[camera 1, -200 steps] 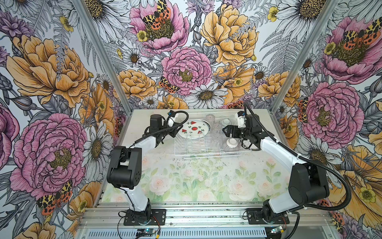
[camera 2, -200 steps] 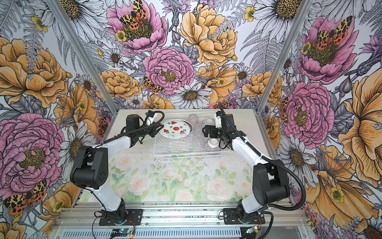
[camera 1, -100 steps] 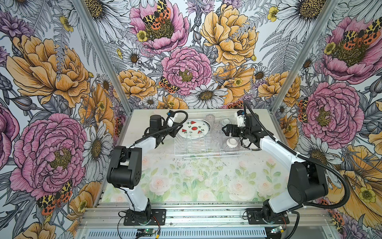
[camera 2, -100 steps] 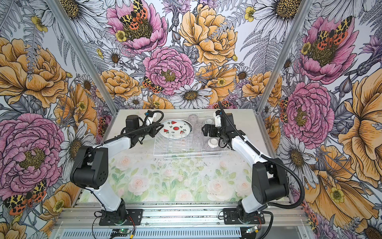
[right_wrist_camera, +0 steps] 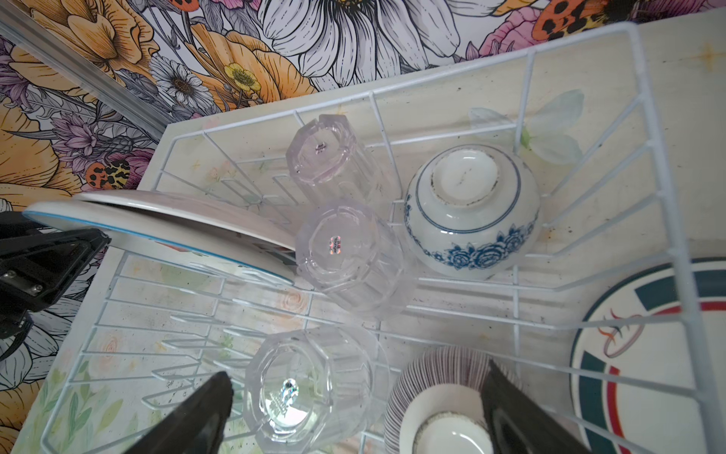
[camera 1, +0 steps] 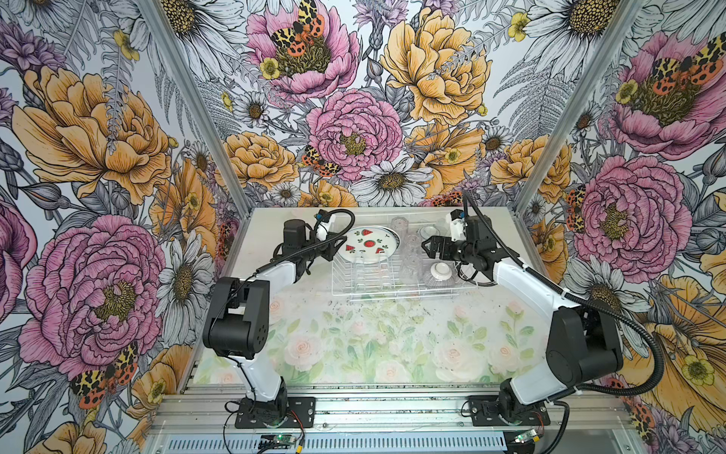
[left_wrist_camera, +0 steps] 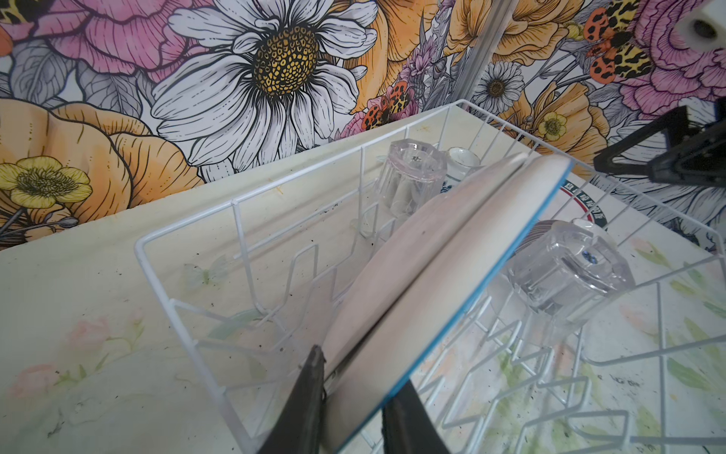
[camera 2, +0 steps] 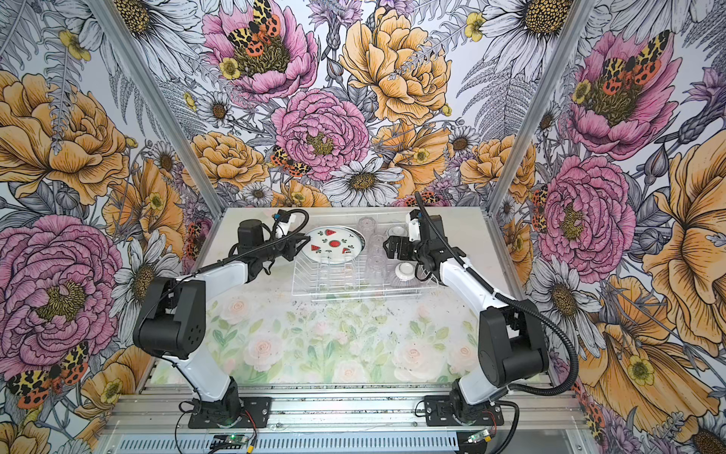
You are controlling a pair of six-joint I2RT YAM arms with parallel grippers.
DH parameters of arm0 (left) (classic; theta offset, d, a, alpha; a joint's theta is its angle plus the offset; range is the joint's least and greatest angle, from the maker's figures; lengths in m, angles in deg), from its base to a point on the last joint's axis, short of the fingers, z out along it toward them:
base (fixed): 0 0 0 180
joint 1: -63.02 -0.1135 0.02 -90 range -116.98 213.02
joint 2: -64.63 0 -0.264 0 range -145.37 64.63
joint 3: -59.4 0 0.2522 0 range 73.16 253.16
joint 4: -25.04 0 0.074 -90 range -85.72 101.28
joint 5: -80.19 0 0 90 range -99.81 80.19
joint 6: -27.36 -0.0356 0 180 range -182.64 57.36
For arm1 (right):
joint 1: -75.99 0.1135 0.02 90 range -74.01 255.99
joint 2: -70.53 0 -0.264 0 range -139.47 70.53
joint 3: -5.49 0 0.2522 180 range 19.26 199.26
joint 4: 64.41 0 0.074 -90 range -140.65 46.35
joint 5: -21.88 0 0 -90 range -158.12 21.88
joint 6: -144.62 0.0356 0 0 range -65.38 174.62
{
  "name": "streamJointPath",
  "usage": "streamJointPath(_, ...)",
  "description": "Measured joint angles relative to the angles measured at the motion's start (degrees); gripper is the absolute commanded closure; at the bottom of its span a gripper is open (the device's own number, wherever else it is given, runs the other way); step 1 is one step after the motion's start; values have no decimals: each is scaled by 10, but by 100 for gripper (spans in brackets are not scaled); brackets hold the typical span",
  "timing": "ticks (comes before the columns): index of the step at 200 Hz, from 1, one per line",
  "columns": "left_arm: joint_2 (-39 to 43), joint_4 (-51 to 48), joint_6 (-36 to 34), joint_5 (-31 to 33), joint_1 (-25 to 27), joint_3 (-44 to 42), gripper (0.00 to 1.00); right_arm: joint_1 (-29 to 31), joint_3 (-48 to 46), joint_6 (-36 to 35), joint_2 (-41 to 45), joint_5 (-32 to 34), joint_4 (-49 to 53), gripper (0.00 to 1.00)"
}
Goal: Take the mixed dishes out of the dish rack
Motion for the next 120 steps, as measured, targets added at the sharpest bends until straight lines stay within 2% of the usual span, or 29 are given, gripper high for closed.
streamJointPath(66,0,24,47,-21,-8,-5,94,0,0,2,0,-3,-1,1)
streamJointPath(98,5,58,96,-60,-9,5,92,0,0,2,-1,-5,-1,1)
streamJointPath(120,5,69,103,-77,-7,26,90,0,0,2,-1,-6,-1,1)
